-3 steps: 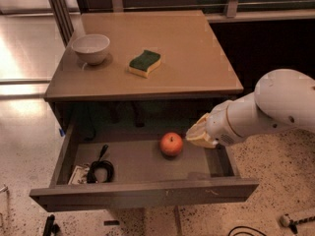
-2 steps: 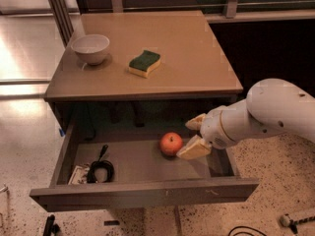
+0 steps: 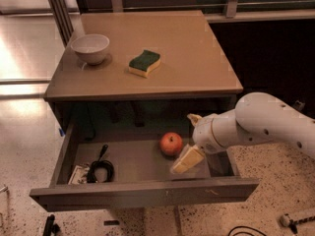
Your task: Pick apple from top drawer and place on counter
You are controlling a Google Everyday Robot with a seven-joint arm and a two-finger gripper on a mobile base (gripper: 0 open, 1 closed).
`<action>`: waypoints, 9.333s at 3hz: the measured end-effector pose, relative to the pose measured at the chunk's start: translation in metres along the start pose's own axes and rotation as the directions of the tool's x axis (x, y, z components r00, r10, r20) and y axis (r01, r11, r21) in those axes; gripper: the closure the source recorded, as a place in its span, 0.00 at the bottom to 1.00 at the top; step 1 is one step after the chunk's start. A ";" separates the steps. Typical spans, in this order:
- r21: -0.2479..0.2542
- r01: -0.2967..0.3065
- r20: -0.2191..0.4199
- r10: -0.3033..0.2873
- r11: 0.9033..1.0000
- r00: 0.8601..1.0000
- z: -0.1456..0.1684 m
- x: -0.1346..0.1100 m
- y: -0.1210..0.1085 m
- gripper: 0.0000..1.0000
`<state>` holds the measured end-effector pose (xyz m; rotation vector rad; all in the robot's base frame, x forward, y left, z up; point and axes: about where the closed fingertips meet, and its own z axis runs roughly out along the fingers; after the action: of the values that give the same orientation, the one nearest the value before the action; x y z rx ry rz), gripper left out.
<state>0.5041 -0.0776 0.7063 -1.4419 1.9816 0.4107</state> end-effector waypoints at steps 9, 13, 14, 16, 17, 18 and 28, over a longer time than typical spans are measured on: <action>0.043 0.054 -0.026 -0.053 0.998 0.998 0.092 0.023 -0.049 0.81; -0.036 0.021 -0.054 -0.022 0.999 0.998 0.038 -0.066 -0.024 1.00; 0.006 -0.031 -0.075 0.032 0.999 0.997 -0.007 -0.132 -0.030 1.00; 0.034 -0.053 -0.090 0.056 0.998 0.994 -0.019 -0.144 -0.043 1.00; 0.110 -0.081 -0.122 0.095 0.991 0.988 -0.047 -0.160 -0.073 1.00; 0.214 -0.075 -0.143 0.107 0.974 0.984 -0.075 -0.167 -0.114 1.00; 0.179 -0.184 0.000 0.188 0.966 0.982 -0.056 -0.125 -0.200 0.11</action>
Offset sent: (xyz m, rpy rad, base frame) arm 0.0242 0.0134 -0.0452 0.0289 -0.0219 -0.0164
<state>0.6959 -0.0894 0.8534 -1.1571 2.1179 0.2929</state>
